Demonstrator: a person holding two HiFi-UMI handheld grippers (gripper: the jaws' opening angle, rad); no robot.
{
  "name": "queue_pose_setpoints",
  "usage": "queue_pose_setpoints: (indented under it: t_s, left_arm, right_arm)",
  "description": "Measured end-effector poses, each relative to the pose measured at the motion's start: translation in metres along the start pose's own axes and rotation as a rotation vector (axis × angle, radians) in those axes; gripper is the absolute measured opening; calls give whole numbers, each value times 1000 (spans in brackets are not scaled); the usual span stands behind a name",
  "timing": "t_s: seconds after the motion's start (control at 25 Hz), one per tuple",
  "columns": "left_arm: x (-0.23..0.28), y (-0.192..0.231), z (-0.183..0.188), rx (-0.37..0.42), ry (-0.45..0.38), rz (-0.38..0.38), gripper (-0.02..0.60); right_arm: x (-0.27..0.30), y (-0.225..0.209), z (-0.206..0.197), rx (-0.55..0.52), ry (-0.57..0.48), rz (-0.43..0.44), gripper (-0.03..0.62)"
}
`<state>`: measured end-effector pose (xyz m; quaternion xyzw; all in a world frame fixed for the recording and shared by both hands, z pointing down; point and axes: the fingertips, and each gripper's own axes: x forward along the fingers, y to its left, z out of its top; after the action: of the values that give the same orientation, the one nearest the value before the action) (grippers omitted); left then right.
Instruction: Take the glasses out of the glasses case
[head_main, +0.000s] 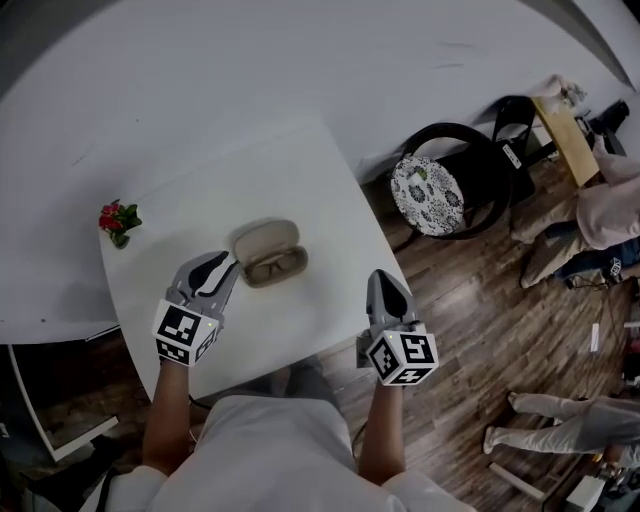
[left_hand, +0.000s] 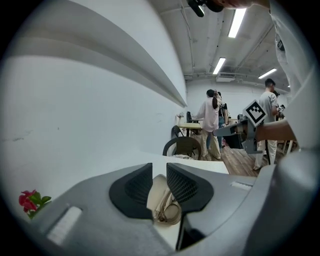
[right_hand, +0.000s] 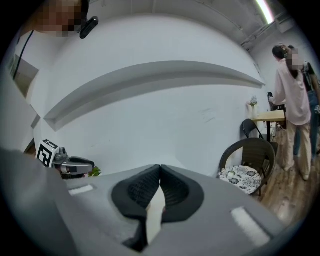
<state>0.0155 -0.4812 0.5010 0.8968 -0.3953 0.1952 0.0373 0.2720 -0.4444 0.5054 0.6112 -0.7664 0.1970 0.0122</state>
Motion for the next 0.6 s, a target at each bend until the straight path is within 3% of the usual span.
queue_pose_setpoints:
  t_s: [0.32, 0.6]
  left_arm:
    - [52, -9, -24, 27, 95, -77, 91]
    - [94, -22, -64, 51, 229, -175, 91]
  right_arm:
    - [19, -26, -8, 13, 31, -5, 3]
    - [32, -40, -21, 27, 69, 5, 3]
